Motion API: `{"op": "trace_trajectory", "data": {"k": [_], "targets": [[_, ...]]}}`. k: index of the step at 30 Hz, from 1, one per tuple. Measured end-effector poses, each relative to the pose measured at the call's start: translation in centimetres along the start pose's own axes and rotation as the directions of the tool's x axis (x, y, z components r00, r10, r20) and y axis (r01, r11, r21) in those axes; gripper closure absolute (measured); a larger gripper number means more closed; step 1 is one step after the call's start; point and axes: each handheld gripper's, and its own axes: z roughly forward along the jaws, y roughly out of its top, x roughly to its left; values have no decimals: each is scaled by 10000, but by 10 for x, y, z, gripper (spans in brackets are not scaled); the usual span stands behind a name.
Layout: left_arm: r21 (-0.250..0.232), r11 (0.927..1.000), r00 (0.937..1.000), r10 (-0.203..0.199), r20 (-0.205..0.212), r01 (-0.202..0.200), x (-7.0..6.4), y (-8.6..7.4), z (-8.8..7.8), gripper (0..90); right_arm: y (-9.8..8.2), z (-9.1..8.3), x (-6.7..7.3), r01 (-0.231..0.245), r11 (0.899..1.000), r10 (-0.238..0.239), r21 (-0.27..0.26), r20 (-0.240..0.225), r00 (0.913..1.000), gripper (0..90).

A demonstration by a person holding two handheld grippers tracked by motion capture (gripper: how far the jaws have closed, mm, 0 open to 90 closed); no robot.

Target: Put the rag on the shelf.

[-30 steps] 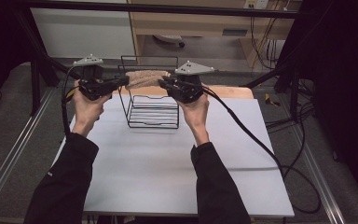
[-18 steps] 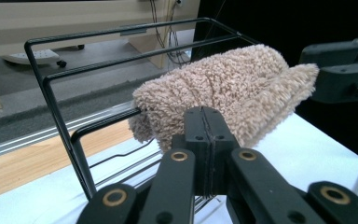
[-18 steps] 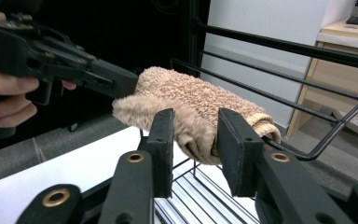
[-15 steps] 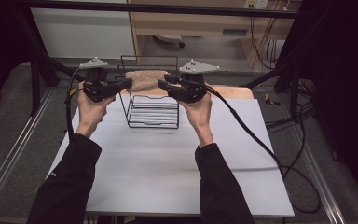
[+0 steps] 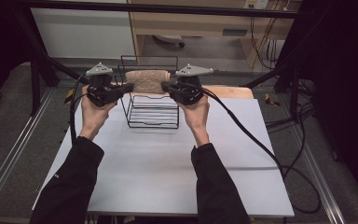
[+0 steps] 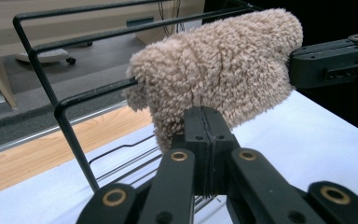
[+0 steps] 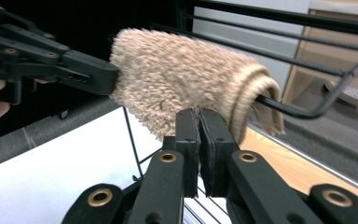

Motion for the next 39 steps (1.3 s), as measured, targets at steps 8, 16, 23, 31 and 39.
{"op": "trace_trajectory", "data": {"k": [8, 16, 23, 31, 39], "targets": [[-14, 10000, 9999, -53, -100, 53, 1, -3, 5, 892, -7, 3, -5, -18, 10000, 16, 54, 213, 9998, 876], [81, 9999, 9998, 71, -182, -69, -2, -4, -1, 867, -5, -9, -3, 100, 9999, -100, 31, 11, 9999, 768], [113, 9997, 9996, 205, -196, -202, -6, -7, -13, 710, -3, -32, 0, -10, 10000, 10, 2, -281, 9996, 572], [423, 9987, 9995, 276, -174, -268, -5, -27, -26, 468, -25, -49, -3, 8, 9986, 1, 524, -178, 9998, 346], [866, 9958, 9994, 301, -174, -285, -6, -55, -27, 286, -53, -61, -15, -485, 9929, 514, 1085, -242, 9984, 130]]}}
